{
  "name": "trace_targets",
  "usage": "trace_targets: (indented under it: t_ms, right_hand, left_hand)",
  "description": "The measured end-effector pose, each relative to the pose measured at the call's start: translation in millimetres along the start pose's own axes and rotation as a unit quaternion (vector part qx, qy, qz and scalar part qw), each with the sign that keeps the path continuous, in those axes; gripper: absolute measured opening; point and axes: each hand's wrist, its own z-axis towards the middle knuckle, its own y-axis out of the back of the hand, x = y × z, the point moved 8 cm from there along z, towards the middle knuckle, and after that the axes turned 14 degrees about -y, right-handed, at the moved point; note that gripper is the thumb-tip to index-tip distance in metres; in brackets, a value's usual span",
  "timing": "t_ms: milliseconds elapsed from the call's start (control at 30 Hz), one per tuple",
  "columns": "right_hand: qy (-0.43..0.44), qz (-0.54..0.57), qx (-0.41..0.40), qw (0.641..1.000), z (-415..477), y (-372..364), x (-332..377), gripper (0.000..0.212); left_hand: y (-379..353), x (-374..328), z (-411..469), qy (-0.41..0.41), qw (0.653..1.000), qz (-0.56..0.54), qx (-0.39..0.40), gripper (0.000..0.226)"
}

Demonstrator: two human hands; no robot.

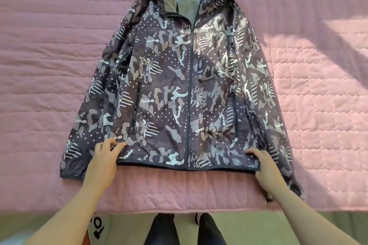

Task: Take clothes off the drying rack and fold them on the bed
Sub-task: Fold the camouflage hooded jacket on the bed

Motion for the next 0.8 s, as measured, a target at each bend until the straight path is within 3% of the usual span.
trace_targets:
  t_ms: [167, 333, 400, 500, 600, 733, 800]
  right_hand:
    - [-0.079, -0.212, -0.016, 0.974, -7, 27, -29, 0.067]
    - [-0.083, -0.326, 0.04, 0.941, -22, 14, -42, 0.064]
    - [-0.102, -0.289, 0.103, 0.946, -23, 4, -51, 0.064]
    - [-0.146, -0.125, 0.158, 0.969, -22, 3, -53, 0.06]
    - [-0.141, -0.007, 0.127, 0.982, -21, 16, -38, 0.045]
    - [-0.155, 0.113, 0.12, 0.974, -21, 23, -27, 0.045]
    - [-0.176, 0.156, 0.091, 0.968, -16, 28, -30, 0.043]
  left_hand:
    - [-9, -29, -42, -0.149, 0.981, 0.116, 0.047, 0.09]
    - [-49, -46, -90, -0.125, 0.973, 0.054, 0.184, 0.084]
    - [-49, -46, -89, -0.117, 0.972, 0.045, 0.2, 0.075]
    - [-38, -41, -76, -0.12, 0.975, 0.046, 0.181, 0.06]
    - [-25, -45, -52, -0.132, 0.979, 0.036, 0.152, 0.047]
    - [-15, -85, -18, -0.195, 0.97, 0.002, 0.145, 0.059]
    - [-11, -117, 3, -0.225, 0.966, -0.021, 0.126, 0.054]
